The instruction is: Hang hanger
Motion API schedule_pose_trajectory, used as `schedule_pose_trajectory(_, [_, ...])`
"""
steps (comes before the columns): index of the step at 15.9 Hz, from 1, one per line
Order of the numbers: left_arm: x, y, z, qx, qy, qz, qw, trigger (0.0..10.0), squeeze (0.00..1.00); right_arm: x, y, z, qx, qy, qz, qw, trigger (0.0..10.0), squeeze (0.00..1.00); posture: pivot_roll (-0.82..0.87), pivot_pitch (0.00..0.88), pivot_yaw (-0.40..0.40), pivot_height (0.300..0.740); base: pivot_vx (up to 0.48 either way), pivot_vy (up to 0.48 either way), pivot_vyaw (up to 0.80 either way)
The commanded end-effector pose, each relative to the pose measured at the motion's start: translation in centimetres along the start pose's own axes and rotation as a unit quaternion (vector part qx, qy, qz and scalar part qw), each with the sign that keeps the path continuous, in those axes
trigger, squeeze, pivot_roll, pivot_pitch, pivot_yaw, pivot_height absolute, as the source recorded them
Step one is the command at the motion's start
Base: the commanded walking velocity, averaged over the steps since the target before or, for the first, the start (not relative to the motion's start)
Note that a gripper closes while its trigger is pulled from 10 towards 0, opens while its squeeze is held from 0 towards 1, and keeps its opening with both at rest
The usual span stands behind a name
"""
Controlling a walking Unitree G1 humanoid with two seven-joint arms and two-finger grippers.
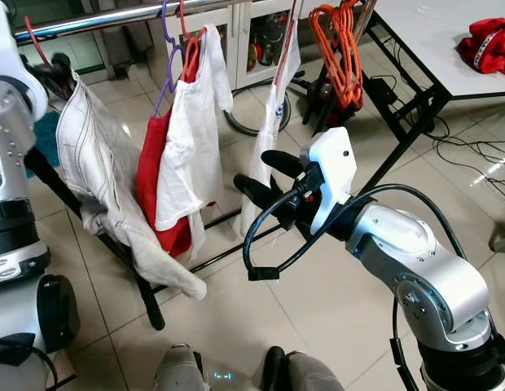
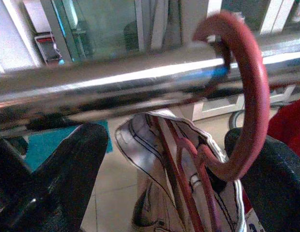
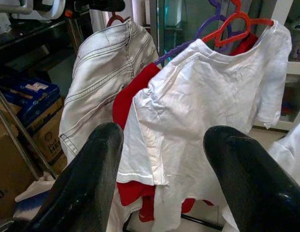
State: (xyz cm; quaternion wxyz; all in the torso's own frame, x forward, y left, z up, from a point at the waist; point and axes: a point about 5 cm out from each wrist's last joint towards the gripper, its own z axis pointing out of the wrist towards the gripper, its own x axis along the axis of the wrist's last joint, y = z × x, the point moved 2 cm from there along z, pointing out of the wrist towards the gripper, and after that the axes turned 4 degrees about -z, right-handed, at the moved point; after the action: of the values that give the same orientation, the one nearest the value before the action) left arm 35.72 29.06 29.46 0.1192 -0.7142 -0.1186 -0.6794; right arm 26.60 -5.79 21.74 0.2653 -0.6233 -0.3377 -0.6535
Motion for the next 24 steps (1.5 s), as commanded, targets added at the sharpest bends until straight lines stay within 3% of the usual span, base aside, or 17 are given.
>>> schedule_pose_trajectory(1, [-0.2,0.4,0.2,-0.006,0.0,0.005,1.0,10.0,0.0,0.4,-0.1,-0.3,0.0,0.003,-0.002,1.0,10.0,0.0,0.12,0.187,-0.066,0.74,0.0,0.0,0.0])
schedule_pose_trajectory(3, [-1.1,0.9,0.7,-0.007,-0.014,0.01,1.0,10.0,0.0,0.3,-0.2,-0.3,0.001,0.001,-0.002,1.0,10.0,0.0,0.11,0.189,-0.064,0.74,0.0,0.0,0.0])
schedule_pose_trajectory(5, [-1.6,0.4,1.0,0.015,-0.023,0.016,0.999,10.0,0.0,0.3,-0.2,-0.3,0.001,0.0,-0.003,1.0,10.0,0.0,0.11,0.19,-0.06,0.74,0.0,0.0,0.0])
schedule_pose_trajectory(7, [-1.1,-0.4,1.0,0.047,-0.007,0.013,0.999,10.0,0.0,0.3,-0.3,-0.4,0.0,-0.001,-0.002,1.0,10.0,0.0,0.11,0.19,-0.054,0.74,0.0,0.0,0.0])
schedule_pose_trajectory(11, [0.3,-0.1,0.3,0.039,0.034,-0.015,0.999,10.0,0.0,0.3,-0.3,-0.6,-0.002,-0.001,-0.002,1.0,10.0,0.0,0.11,0.19,-0.054,0.74,0.0,0.0,0.0])
schedule_pose_trajectory(21, [-0.5,-0.6,-0.3,0.063,0.005,-0.008,0.998,10.0,0.0,0.0,-0.8,-0.6,0.02,-0.01,-0.003,1.0,10.0,0.0,0.12,0.186,-0.053,0.74,0.0,0.0,0.0])
schedule_pose_trajectory(24, [-1.3,-0.2,-0.5,0.045,-0.031,-0.018,0.998,10.0,0.0,-0.1,-0.9,-0.7,0.023,-0.014,-0.007,1.0,10.0,0.0,0.11,0.176,-0.052,0.74,0.0,0.0,0.0])
